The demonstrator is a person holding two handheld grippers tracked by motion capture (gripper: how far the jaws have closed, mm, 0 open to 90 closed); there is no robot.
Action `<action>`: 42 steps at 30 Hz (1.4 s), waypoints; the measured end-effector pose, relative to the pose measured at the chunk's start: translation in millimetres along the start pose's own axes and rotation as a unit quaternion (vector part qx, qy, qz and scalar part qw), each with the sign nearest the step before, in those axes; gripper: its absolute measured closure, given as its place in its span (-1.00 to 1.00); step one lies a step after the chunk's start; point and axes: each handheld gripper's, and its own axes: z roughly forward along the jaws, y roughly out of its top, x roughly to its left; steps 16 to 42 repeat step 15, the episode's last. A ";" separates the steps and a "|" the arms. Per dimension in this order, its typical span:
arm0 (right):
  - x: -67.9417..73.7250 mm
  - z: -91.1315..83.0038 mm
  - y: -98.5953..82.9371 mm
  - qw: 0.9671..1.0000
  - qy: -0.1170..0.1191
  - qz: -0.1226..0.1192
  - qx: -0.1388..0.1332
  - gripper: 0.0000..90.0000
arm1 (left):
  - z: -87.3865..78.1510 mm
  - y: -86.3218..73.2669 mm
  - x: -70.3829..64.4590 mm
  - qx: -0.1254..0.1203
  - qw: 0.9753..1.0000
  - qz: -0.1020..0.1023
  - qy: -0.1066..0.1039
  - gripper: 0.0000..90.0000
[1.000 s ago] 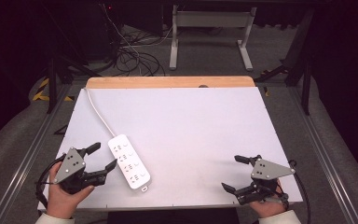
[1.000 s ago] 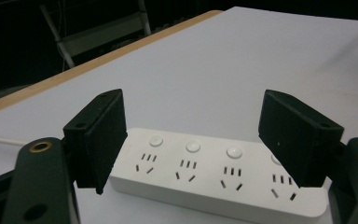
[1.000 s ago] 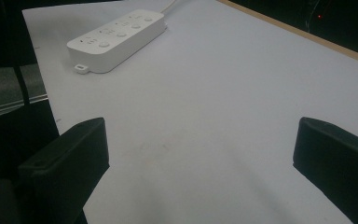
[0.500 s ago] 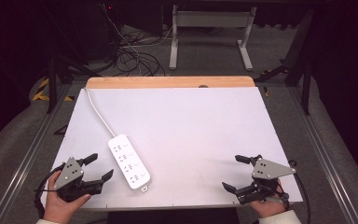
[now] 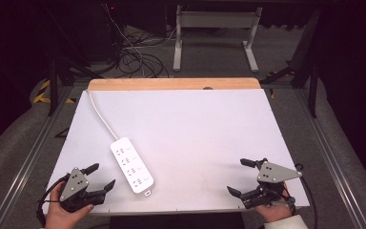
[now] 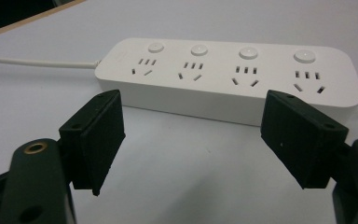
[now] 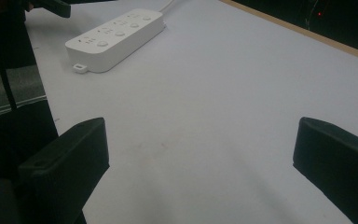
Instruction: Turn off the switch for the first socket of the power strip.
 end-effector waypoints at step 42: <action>-0.5 0.9 0.3 1.000 -0.001 0.001 0.002 -0.92 | -7.5 4.6 1.7 -0.025 0.999 -0.020 0.012 -0.50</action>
